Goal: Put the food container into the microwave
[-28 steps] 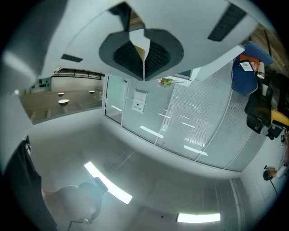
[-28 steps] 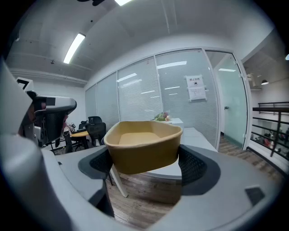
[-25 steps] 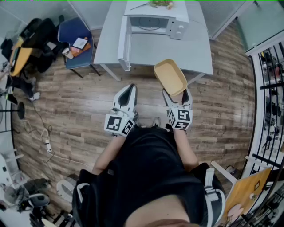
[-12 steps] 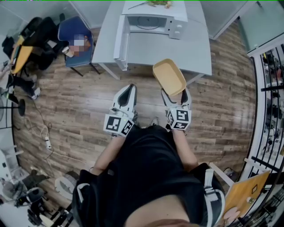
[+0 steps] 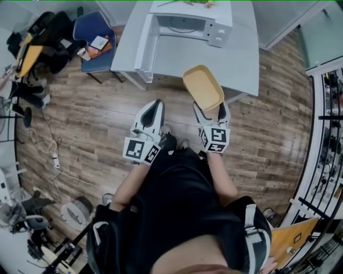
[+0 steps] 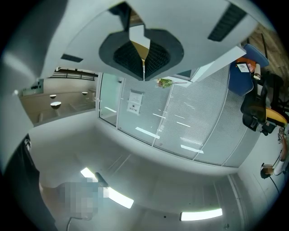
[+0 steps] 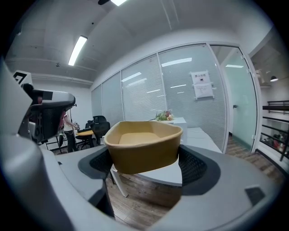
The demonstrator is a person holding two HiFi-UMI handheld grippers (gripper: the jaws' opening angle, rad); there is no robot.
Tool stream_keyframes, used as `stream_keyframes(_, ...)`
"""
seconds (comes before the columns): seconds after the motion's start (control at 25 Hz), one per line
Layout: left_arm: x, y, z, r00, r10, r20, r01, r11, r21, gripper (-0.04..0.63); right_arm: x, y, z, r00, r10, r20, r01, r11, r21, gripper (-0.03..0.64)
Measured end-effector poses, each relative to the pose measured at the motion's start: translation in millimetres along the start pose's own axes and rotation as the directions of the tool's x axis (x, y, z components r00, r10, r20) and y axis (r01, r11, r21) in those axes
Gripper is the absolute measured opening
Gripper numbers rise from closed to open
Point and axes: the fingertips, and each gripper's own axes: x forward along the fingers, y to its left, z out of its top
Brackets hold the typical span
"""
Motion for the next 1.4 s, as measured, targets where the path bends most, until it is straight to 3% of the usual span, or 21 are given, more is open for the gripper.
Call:
stream_keyframes(0.64, 101.0, 81.7, 12.2, 0.999, -0.042, 0.027, 0.043, 0.998, -0.044, 0.032, 177.5, -13.1, 4.4, 0.998, -0.027, -0.061, 0.025, 0.999, -0.028, 0.469)
stream_keyframes(1.4, 192.5, 122.5, -1.2, 0.992, 0.122, 0.005, -0.122, 0.991, -0.061, 0.032, 454.1, -91.4, -40.1, 0.977, -0.022, -0.212, 0.009, 0.998, -0.063, 0.469)
